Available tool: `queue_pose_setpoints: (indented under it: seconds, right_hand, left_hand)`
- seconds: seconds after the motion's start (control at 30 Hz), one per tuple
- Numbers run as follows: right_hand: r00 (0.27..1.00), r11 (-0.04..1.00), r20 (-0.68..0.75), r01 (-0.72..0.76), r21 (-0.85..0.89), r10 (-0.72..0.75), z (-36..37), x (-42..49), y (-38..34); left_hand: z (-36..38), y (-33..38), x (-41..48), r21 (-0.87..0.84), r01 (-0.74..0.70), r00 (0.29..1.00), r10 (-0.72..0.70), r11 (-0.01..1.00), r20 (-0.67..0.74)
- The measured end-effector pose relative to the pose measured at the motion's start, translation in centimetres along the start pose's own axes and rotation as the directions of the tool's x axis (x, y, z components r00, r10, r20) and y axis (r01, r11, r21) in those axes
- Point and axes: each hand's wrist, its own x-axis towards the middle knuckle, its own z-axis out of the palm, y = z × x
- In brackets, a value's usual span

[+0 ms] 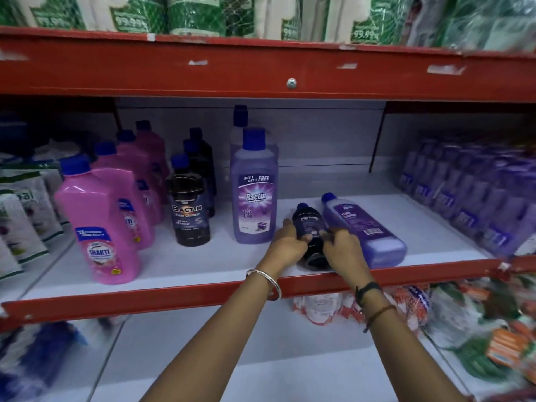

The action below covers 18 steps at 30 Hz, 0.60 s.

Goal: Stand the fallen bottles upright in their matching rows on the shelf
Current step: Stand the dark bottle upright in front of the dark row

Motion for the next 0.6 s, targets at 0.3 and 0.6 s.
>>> queue_pose_setpoints:
  seconds: [0.3, 0.6]
  right_hand:
    - [0.993, 0.922, -0.07, 0.116, 0.369, -0.097, -1.2, -2.4, -0.6]
    - [0.961, 0.814, -0.07, 0.263, 0.519, -0.266, 1.7, -5.6, -6.2]
  left_hand:
    - [-1.5, 0.4, -3.6, -0.348, -0.205, 0.975, 0.162, 0.915, -0.15]
    - [-7.4, -3.5, -8.2, -0.238, -0.395, 0.876, 0.286, 0.887, -0.389]
